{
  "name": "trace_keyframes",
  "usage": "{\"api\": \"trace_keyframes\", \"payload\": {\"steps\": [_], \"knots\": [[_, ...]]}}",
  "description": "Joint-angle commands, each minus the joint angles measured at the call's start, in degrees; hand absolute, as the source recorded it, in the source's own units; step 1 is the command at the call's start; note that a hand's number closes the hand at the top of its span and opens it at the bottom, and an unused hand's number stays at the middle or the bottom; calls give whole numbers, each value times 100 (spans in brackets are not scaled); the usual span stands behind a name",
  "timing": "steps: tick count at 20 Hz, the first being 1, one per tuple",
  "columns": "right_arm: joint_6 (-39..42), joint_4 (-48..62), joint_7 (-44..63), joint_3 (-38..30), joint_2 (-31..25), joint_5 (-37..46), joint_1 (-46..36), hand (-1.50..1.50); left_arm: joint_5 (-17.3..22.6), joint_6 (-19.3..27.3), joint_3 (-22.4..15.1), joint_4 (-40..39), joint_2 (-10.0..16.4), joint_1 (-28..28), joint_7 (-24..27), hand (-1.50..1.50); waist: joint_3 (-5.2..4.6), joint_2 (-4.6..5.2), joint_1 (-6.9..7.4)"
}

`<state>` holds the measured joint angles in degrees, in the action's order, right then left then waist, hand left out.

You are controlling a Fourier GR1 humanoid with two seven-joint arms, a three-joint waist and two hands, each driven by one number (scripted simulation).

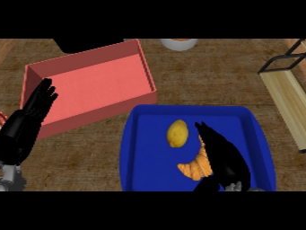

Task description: Pick the croissant from the tray and place it in the tiered shelf

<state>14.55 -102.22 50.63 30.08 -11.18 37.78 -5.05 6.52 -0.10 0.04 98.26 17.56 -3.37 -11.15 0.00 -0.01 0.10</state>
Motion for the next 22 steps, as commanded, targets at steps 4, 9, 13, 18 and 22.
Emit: {"api": "trace_keyframes", "payload": {"steps": [4, 9, 13, 18, 22], "knots": [[465, 291, 335, -131, 55, 392, -149, -150, -197, -81, 11, -110, -271, 85, 305, 0, -1, 1, -3], [907, 24, 377, -526, 0, 120, 60, -150, -419, 0, -21, -208, -465, -54, 167, 0, -1, 0, -20], [576, 551, 46, -300, 286, 530, 133, -150, -430, -309, 160, -542, -425, 20, 508, 0, 0, 1, -9], [658, 706, -207, -455, 260, 590, 331, -150, -151, -563, 546, -206, -226, -205, -47, 0, 0, -1, -8], [669, 1090, -384, -518, 440, 675, 170, -150, -493, -460, 390, -547, -513, -11, 403, 0, 0, 2, -8]]}}
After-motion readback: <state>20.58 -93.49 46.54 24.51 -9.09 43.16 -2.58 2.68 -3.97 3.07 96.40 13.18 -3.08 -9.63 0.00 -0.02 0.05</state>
